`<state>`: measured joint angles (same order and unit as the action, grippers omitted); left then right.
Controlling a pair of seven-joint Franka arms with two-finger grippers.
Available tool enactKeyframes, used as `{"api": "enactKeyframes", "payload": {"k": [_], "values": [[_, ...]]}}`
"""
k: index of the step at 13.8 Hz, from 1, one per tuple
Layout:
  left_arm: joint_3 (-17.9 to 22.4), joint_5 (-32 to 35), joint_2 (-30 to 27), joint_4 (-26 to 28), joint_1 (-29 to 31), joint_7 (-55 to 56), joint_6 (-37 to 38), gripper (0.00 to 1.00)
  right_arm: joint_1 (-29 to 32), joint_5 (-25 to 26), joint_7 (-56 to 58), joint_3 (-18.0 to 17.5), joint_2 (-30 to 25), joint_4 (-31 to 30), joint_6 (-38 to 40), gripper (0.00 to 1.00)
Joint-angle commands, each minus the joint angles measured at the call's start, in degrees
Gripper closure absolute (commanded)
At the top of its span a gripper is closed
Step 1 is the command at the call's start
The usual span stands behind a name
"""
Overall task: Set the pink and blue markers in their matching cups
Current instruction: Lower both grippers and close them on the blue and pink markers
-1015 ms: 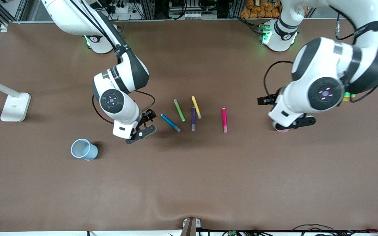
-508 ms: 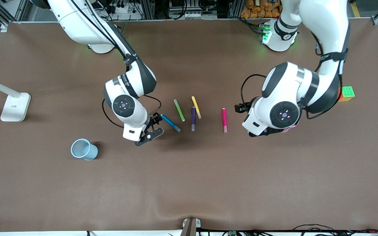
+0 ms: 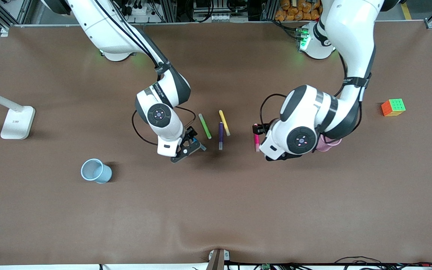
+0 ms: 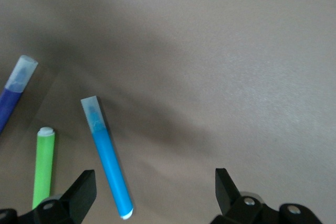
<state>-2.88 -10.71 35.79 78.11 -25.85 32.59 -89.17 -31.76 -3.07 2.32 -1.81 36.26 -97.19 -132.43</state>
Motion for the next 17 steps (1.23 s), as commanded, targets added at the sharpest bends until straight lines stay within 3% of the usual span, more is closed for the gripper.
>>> {"api": "enactKeyframes", "payload": {"k": [1,7,17], "values": [[0.6,-0.55,0.33,-0.77,-0.96,-0.43,0.05,0.0,-0.67,0.35,0.14,0.32,0.47,-0.37,-1.34,0.0],[0.86,-0.72,4.64,-0.15,-0.16,0.54,-1.44,0.0,-1.9,0.35,0.14,0.32,1.26,-4.32,-8.72,0.0],[0.86,-0.63,5.34,6.08,-0.78,0.54,-11.81,0.0,-3.4,0.43,0.06,0.4,1.97,-5.64,-11.63,0.0]]}}
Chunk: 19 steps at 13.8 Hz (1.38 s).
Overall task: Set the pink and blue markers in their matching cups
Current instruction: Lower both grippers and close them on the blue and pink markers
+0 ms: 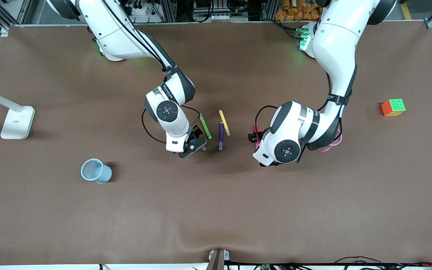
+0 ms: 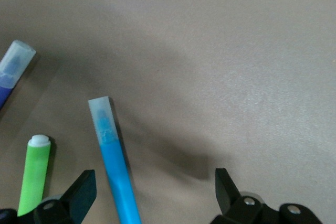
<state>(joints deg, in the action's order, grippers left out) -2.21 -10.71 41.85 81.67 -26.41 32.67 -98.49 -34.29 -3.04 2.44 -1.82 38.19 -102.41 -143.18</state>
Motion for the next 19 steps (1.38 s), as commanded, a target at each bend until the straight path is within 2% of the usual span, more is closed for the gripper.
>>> {"api": "enactKeyframes", "payload": {"k": [1,5,7,12,14,17,19], "values": [[0.19,-0.63,-0.72,3.22,-0.13,0.46,-3.19,0.0,-0.86,0.4,-0.07,0.41,0.04,-0.42,-0.88,0.01],[0.1,-0.98,-0.55,3.67,0.05,0.46,-5.47,0.01,-0.86,0.4,-0.07,0.41,0.13,-0.51,-0.96,0.13],[0.01,-1.68,0.15,4.02,-0.3,0.55,-8.46,0.07,-0.86,0.4,-0.07,0.41,0.13,-0.86,-0.96,0.21],[0.01,-1.95,1.39,4.02,-0.3,0.46,-11.19,0.2,-0.95,0.4,-0.07,0.41,0.13,-1.83,-2.63,0.33],[0.01,-1.95,2.61,4.11,-0.3,0.46,-12.69,0.31,-0.86,0.4,-0.07,0.32,0.13,-1.83,-2.55,0.39],[-0.08,-3.08,3.76,4.02,-0.39,0.55,-13.92,0.33,-0.86,0.4,-0.15,0.41,0.04,-1.83,-2.37,0.51],[-0.08,-4.06,4.11,4.72,-0.74,0.46,-15.41,0.41,-0.78,0.4,-0.15,0.32,-0.05,-1.74,-1.93,0.65]]}}
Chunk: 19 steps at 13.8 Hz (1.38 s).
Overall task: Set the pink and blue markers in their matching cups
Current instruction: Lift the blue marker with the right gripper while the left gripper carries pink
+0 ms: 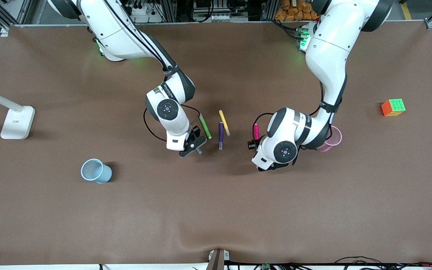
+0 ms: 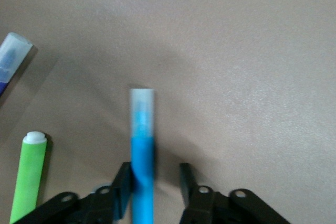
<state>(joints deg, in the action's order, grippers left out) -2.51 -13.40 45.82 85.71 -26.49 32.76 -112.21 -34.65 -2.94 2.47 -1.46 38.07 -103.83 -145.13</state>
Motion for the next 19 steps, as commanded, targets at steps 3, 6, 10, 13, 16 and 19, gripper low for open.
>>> {"api": "enactKeyframes", "payload": {"k": [3,6,10,13,16,19], "values": [[0.22,-1.28,0.67,1.39,-0.76,0.29,-3.01,0.65,-0.24,0.3,-0.1,-0.04,-0.01,-0.05,0.38,0.85],[0.22,-1.37,0.68,1.74,-0.93,0.29,-3.01,1.0,-0.15,0.3,-0.01,0.05,-0.54,0.38,1.69,1.0],[0.22,-1.37,-1.51,1.92,-0.76,1.43,-2.58,1.0,1.16,0.48,3.5,1.71,-2.11,8.01,16.51,1.0],[0.57,-0.76,-6.6,1.66,0.2,1.52,0.4,1.0,3.44,0.91,7.27,1.98,-2.3,13.73,25.75,1.0],[0.75,-0.14,-13.8,1.66,4.06,0.64,2.86,1.0,6.87,7.05,12.54,1.9,-2.47,18.21,32.96,1.0],[0.92,1.52,-19.35,1.48,8.1,-1.9,8.57,1.0,10.12,11.01,21.75,1.98,-2.56,22.08,41.93,1.0]]}}
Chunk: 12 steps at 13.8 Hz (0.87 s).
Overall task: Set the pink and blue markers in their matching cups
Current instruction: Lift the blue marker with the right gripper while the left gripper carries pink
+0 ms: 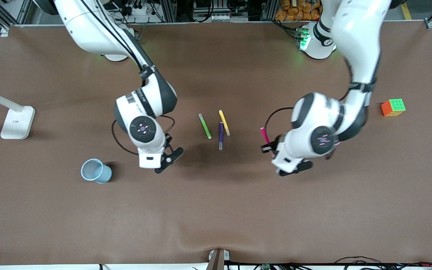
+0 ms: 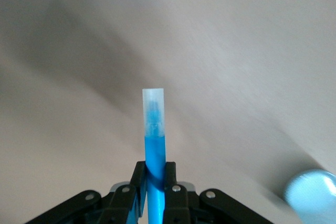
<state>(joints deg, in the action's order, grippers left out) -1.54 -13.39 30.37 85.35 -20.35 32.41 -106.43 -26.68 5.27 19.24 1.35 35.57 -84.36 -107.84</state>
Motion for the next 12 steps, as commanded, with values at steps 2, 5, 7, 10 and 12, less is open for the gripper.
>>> {"api": "enactKeyframes", "payload": {"k": [2,5,7,10,12], "values": [[-0.39,8.18,-7.76,1.84,4.25,-4.27,4.9,1.0,5.13,7.01,11.31,-0.82,-0.06,3.76,5.89,1.0],[-0.13,13.02,-11.11,1.75,4.87,-6.39,5.0,1.0,8.21,12.56,24.13,0.84,0.03,3.85,5.89,1.0],[-0.3,17.51,-12.96,2.01,5.32,-6.66,5.0,1.0,8.22,13.01,31.61,3.82,0.03,3.85,5.98,1.0],[-0.21,18.14,-15.24,3.15,6.37,-6.48,5.0,1.0,8.31,15.72,40.15,7.0,0.2,4.2,5.19,1.0],[-0.21,18.14,-17.52,5.51,7.42,-6.57,3.96,1.0,8.92,18.02,41.31,7.36,0.38,4.2,5.18,1.0]]}}
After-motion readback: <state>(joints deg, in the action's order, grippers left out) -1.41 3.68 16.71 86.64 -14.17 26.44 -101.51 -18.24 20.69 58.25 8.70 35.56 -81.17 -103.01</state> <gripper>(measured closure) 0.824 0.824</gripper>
